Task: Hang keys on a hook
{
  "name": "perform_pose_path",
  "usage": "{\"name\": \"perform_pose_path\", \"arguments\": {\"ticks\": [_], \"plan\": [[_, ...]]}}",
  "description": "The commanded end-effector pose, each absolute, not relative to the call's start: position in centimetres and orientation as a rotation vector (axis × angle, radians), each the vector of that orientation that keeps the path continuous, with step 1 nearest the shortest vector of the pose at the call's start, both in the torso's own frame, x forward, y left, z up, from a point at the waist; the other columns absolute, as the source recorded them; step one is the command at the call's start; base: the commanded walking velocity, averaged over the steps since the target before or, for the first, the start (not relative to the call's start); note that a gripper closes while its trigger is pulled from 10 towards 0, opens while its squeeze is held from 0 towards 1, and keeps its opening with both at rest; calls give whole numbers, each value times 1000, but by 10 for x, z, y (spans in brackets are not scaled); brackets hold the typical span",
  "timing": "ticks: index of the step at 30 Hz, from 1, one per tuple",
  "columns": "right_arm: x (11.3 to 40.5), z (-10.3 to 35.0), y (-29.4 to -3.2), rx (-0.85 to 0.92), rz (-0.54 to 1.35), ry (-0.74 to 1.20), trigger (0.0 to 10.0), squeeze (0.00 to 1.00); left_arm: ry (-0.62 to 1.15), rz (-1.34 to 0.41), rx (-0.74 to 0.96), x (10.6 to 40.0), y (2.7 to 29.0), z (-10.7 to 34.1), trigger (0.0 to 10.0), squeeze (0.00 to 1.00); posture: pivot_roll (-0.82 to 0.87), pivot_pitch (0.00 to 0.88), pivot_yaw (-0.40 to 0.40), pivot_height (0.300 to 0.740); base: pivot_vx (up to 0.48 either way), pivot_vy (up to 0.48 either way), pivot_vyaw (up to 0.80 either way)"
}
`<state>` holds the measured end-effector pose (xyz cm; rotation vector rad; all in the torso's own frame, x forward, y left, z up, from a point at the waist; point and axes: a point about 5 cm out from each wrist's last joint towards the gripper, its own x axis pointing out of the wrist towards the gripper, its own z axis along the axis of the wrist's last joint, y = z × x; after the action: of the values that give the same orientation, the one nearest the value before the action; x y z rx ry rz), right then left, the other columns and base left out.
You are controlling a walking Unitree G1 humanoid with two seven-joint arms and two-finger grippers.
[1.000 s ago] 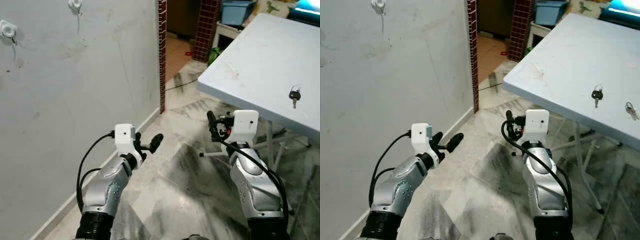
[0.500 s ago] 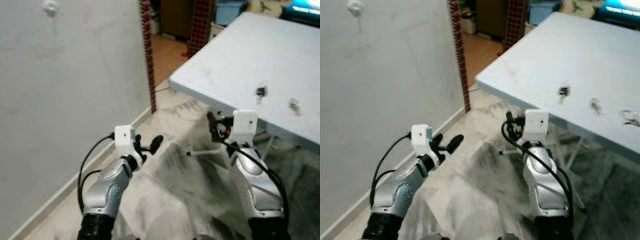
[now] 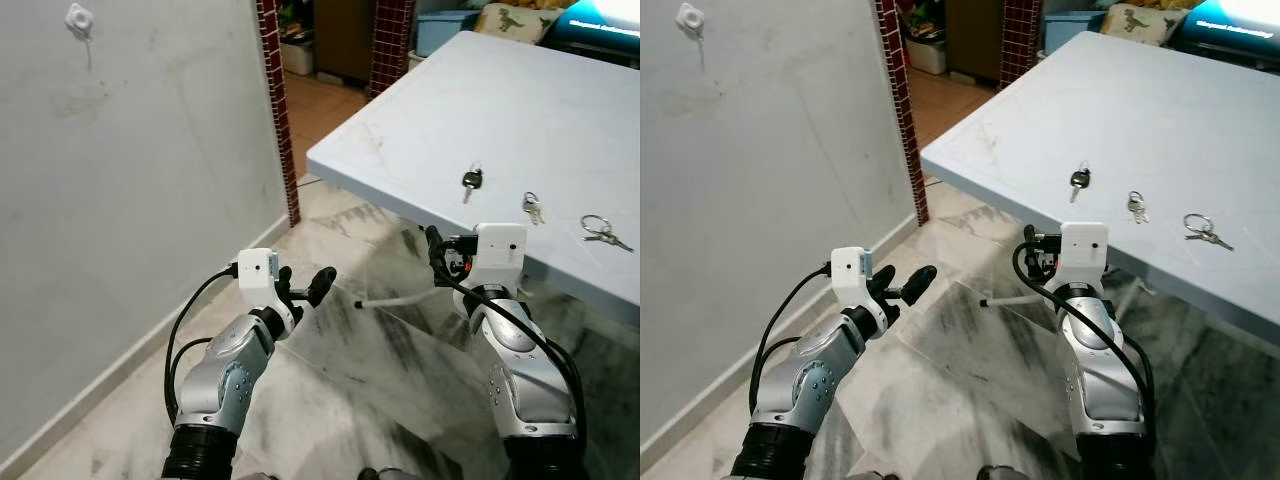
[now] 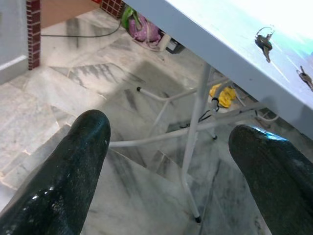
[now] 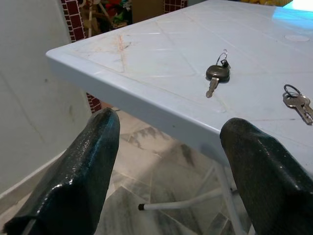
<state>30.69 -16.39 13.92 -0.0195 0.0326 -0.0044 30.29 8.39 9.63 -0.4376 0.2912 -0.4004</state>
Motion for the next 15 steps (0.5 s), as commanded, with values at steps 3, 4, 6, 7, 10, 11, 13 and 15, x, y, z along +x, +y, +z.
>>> {"name": "perform_pose_path", "arguments": {"ticks": [3,4,6,7,10,11,13,15], "plan": [[307,141,-161,-19,3,28,10000,0,302,-374,-437,305,89,96,10000,0,-61,119,47,740,0,89,0],[307,141,-161,-20,3,28,10000,0,304,-372,-443,305,89,96,10000,0,-60,114,47,740,0,480,0],[307,140,-162,-20,3,28,10000,0,301,-370,-435,306,90,96,10000,0,-60,114,47,740,0,480,0],[307,140,-162,-20,2,28,10000,0,298,-370,-428,306,90,96,10000,0,-60,113,47,740,0,480,0],[307,140,-162,-21,1,28,10000,0,300,-370,-415,306,91,95,10000,0,-60,112,47,740,0,480,0],[307,140,-162,-21,1,28,10000,0,300,-369,-414,306,91,95,10000,0,-59,110,48,740,0,480,0],[307,140,-161,-22,2,28,10000,0,301,-369,-413,306,91,95,10000,0,-59,110,48,740,0,480,0],[307,140,-161,-21,2,28,10000,0,301,-368,-413,306,91,95,10000,0,-58,110,49,740,0,407,0]]}}
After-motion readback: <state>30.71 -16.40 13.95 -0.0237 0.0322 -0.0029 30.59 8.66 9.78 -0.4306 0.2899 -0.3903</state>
